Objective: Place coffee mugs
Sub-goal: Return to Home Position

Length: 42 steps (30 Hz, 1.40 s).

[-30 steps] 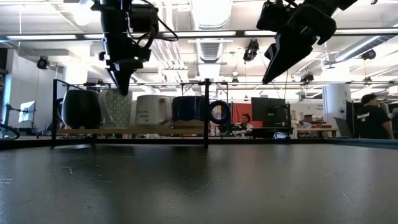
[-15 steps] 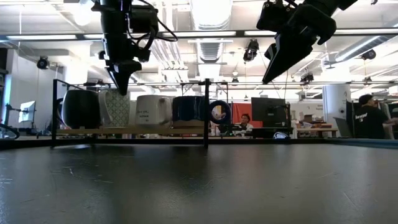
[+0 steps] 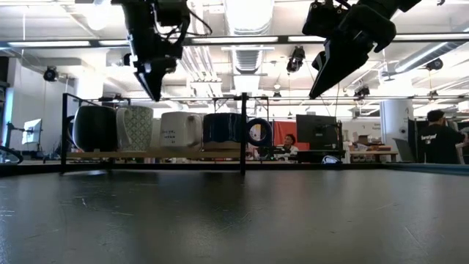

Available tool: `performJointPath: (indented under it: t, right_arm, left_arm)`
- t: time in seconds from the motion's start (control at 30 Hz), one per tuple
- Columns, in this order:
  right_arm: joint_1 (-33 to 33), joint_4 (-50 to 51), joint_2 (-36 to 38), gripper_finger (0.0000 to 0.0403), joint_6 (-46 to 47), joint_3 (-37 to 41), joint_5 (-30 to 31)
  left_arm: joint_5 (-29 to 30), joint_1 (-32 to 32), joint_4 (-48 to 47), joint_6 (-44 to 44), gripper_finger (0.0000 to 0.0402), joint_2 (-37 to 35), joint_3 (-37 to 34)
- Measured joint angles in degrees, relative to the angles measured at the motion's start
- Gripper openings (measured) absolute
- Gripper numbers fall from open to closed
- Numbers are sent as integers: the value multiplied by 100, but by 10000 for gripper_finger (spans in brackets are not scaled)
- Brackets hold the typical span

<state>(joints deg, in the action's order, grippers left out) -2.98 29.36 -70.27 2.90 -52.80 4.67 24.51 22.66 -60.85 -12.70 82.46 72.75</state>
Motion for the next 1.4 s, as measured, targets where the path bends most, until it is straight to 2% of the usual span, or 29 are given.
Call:
performJointPath:
  t: [0.13,0.23,0.37,0.5,0.63,0.73,0.87,1.0,1.13,1.4]
  right_arm:
    - [19,119,106,66,-145,0,-1]
    - [99,216,303,66,-145,0,-9]
    - [248,274,685,66,-178,26,1]
    - [383,-251,1059,66,-435,336,-15]
    - [477,-845,1425,66,-519,854,-17]
    - [506,-1270,1777,66,-650,1308,-14]
    - [502,-2386,2313,66,-656,2031,-18]
    - [502,-3032,2804,66,-580,2609,-18]
    - [502,-3452,3139,66,-385,3055,-16]
    - [502,-4719,3481,66,-211,4072,-13]
  left_arm:
    - [-207,-77,-33,9,88,-35,241]
    - [-622,-170,0,-7,88,-206,254]
    - [-857,-454,135,-278,88,-696,-2]
    - [-858,-1034,931,-455,88,-1442,-470]
    - [-674,-1908,2075,-525,88,-2273,-1214]
    - [-146,-2672,2838,-584,88,-2827,-1913]
    - [594,-3620,3995,-532,88,-3410,-2877]
    - [1241,-4284,4887,-427,88,-3773,-3774]
    - [1300,-4548,5820,-407,88,-3914,-4624]
    - [1308,-4573,8122,-295,88,-3827,-6132]
